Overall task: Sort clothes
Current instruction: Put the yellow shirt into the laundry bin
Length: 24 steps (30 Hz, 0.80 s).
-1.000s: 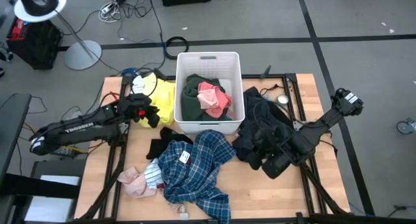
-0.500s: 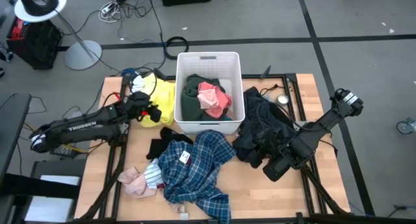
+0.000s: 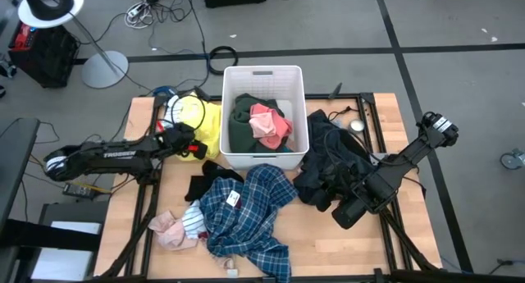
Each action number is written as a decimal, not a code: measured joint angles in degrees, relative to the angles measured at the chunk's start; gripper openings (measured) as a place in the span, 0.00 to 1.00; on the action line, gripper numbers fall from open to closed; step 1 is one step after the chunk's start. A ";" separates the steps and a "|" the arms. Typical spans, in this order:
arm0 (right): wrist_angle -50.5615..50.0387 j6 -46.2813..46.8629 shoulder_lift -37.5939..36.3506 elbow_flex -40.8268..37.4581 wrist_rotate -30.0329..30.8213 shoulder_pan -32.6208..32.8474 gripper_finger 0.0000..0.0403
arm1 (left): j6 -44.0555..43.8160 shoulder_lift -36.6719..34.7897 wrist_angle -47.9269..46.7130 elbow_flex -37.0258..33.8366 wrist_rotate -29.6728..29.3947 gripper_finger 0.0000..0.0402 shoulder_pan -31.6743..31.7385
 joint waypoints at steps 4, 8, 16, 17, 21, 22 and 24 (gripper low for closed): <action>-0.06 -0.02 0.00 0.00 -0.01 0.00 0.31 | -0.28 4.29 6.12 -1.85 0.87 0.48 -0.02; -0.17 -0.02 -0.02 0.00 -0.01 0.00 0.31 | -1.32 5.81 8.39 -1.91 2.59 0.48 0.08; -0.22 -0.04 -0.02 0.00 -0.03 0.00 0.31 | -2.89 5.79 9.39 0.02 8.15 0.12 -0.17; -0.20 -0.04 -0.02 0.00 -0.03 0.00 0.31 | -2.52 5.81 9.32 0.38 8.28 0.06 -0.17; -0.22 -0.05 -0.02 0.00 -0.04 0.00 0.31 | -2.26 5.71 9.38 1.94 9.92 0.02 -0.28; -0.22 -0.06 -0.02 0.00 -0.05 0.00 0.31 | -2.28 5.53 9.36 2.44 10.92 0.01 -0.57; -0.26 -0.06 -0.02 0.00 -0.05 0.00 0.31 | -2.83 4.78 9.50 3.61 12.22 0.01 -1.92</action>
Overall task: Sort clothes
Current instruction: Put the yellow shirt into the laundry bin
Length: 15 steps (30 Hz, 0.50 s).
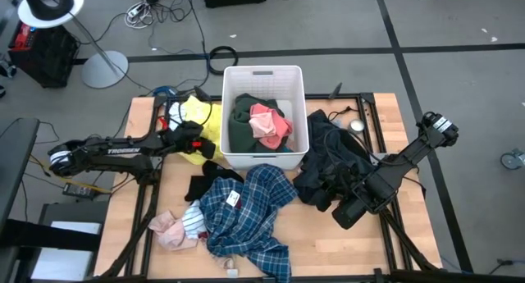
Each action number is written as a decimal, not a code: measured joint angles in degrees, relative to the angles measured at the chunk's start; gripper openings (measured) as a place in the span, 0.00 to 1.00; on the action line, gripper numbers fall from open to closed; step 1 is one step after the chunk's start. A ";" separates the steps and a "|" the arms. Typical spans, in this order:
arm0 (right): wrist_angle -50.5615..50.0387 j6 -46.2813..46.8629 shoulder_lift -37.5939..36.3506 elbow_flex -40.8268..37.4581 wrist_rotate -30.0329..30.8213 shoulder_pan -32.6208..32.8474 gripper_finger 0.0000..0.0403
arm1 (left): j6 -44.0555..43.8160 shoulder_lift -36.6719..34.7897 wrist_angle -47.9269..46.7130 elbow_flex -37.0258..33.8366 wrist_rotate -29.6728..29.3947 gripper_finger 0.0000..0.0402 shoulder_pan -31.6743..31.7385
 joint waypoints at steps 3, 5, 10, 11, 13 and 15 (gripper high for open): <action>-0.09 -0.02 0.00 0.00 0.00 0.00 0.31 | -0.13 -2.11 -1.55 2.52 -0.47 0.01 -2.88; -0.20 -0.04 0.00 0.00 -0.02 0.00 0.31 | 0.45 -4.21 -5.14 5.46 -2.57 0.01 -4.82; -0.29 -0.04 0.00 0.00 -0.04 0.00 0.31 | 2.79 -8.88 -19.08 15.69 -11.14 0.00 -9.41; -0.31 -0.04 0.00 0.00 -0.04 0.00 0.31 | 3.05 -9.55 -21.72 18.15 -12.92 0.00 -10.35; -0.37 -0.07 0.00 0.00 -0.07 0.00 0.31 | 4.32 -10.65 -26.53 22.79 -16.05 0.00 -12.21; -0.40 -0.09 0.00 0.00 -0.11 0.00 0.31 | 5.78 -11.15 -29.22 27.43 -18.81 0.00 -13.92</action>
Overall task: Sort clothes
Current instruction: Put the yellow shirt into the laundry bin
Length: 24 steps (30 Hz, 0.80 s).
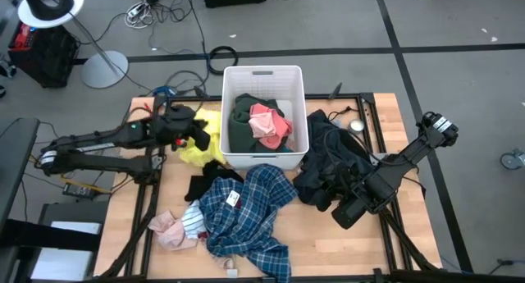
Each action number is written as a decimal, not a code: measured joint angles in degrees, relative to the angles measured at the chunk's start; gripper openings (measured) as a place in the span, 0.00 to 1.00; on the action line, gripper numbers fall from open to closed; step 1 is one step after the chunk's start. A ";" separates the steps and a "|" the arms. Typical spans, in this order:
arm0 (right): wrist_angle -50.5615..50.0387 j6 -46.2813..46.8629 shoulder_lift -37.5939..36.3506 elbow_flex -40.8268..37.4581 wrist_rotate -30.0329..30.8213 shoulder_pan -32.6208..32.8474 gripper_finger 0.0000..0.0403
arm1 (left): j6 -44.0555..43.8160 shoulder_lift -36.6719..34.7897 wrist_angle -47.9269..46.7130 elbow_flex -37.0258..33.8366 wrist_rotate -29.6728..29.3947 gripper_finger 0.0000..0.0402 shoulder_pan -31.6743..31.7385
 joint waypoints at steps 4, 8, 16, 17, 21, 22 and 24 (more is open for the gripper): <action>-0.04 -0.36 0.00 0.00 -0.02 0.00 0.31 | 3.66 -0.22 -2.18 8.30 -3.52 0.00 -2.28; -0.20 -0.38 0.00 0.00 -0.02 0.00 0.31 | 8.20 -0.05 -2.12 15.52 -6.49 0.00 -2.83; -0.74 -0.41 0.00 0.00 0.00 -0.01 0.31 | 14.00 -0.07 -1.32 25.12 -8.87 0.00 -2.82; -0.79 -0.41 0.00 0.00 0.02 0.00 0.31 | 14.73 -0.07 -1.00 25.66 -8.89 0.00 -2.82; -0.87 -0.41 0.00 0.00 0.02 0.00 0.31 | 17.19 0.36 3.36 26.75 -8.85 0.00 -2.78; -0.87 -0.41 0.00 0.00 0.02 0.00 0.31 | 18.28 0.65 5.23 27.05 -8.74 0.00 -2.78; -0.87 -0.38 0.00 0.00 0.02 0.00 0.31 | 20.89 1.53 7.66 28.27 -7.69 0.00 -2.78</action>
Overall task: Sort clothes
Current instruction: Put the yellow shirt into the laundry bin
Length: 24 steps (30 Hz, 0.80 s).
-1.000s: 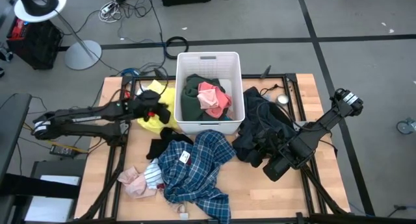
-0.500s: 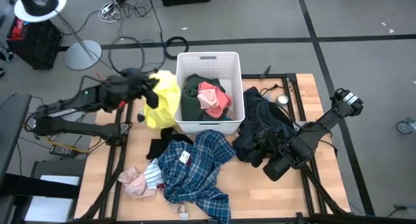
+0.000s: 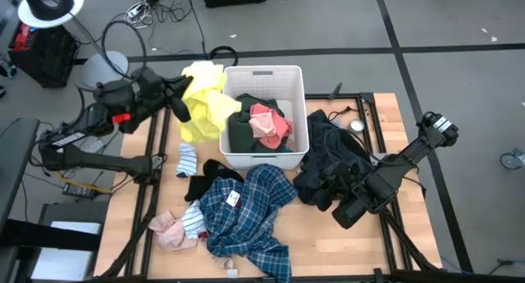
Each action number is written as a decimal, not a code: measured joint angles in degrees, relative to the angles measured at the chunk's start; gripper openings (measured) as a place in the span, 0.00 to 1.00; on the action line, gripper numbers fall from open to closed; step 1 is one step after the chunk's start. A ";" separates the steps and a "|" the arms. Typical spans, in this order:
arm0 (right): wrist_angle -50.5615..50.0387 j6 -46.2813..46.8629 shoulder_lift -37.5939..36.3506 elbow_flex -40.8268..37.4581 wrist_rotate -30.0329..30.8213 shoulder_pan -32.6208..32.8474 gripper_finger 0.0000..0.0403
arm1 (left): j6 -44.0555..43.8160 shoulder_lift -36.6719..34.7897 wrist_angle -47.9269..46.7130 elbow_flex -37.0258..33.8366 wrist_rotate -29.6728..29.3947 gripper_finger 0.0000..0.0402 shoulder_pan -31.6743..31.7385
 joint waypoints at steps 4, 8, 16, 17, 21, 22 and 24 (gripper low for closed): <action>-0.02 0.27 0.00 0.00 0.00 -0.01 0.31 | 3.45 3.42 1.33 5.06 0.64 0.00 0.00; -0.15 0.27 0.00 0.00 0.03 0.00 0.31 | 6.27 8.26 1.47 12.26 0.71 0.00 0.00; -0.15 0.07 0.00 0.00 0.03 0.00 0.31 | 11.64 21.62 1.44 29.22 4.26 0.00 0.17; -0.15 0.06 0.00 0.00 0.00 0.00 0.31 | 12.20 23.34 1.32 31.07 4.61 0.00 0.17; -0.15 0.05 0.00 0.00 -0.02 -0.02 0.31 | 12.21 29.32 -0.17 35.92 7.04 0.00 0.29; -0.13 0.05 0.00 0.00 -0.06 -0.02 0.31 | 12.09 30.52 -0.60 36.28 7.73 0.00 0.48; -0.14 0.03 0.00 0.00 -0.08 -0.02 0.31 | 10.61 32.39 -1.34 36.15 9.09 0.00 0.99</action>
